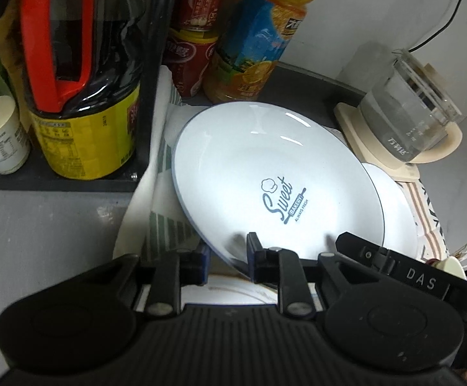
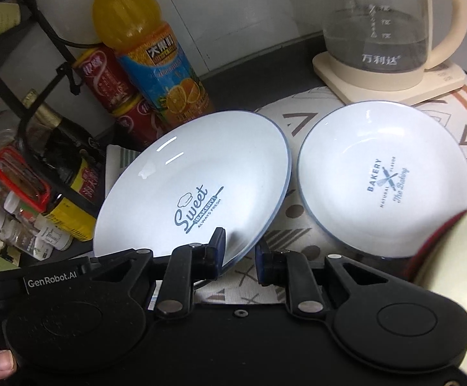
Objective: Organize plates and bowls
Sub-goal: 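Close both tools on the rim of the 'Sweet' plate and lift it, then carry the 'Sweet' plate with both tools over the brown-patterned white plate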
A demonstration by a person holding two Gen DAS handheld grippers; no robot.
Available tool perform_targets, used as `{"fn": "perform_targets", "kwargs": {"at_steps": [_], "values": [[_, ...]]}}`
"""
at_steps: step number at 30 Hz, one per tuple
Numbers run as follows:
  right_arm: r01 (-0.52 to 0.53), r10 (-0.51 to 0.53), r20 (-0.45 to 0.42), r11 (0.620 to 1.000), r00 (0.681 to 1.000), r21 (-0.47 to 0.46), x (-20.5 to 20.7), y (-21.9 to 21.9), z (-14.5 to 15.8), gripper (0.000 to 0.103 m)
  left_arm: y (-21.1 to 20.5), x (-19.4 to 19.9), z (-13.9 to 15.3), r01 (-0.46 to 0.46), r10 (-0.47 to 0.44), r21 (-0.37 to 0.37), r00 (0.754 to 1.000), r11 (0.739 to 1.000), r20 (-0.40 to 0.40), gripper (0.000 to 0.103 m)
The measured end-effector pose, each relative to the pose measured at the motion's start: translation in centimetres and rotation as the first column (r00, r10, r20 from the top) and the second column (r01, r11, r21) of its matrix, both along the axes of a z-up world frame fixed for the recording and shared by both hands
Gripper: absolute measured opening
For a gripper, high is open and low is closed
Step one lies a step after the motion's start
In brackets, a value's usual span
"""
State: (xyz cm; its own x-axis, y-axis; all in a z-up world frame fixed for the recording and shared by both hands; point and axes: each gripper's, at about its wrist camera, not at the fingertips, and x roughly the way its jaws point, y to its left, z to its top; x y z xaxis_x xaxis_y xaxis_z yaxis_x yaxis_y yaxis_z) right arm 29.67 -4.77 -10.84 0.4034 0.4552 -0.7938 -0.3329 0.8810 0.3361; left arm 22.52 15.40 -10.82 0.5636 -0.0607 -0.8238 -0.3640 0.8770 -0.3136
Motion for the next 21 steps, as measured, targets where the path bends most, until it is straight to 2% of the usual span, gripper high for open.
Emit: {"fn": "perform_targets", "kwargs": {"at_steps": [21], "values": [[-0.092, 0.091, 0.028, 0.995, 0.995, 0.039, -4.8, -3.0, 2.5, 0.019, -3.5, -6.5, 2.8, -0.096, 0.095, 0.025, 0.995, 0.995, 0.024, 0.021]]}}
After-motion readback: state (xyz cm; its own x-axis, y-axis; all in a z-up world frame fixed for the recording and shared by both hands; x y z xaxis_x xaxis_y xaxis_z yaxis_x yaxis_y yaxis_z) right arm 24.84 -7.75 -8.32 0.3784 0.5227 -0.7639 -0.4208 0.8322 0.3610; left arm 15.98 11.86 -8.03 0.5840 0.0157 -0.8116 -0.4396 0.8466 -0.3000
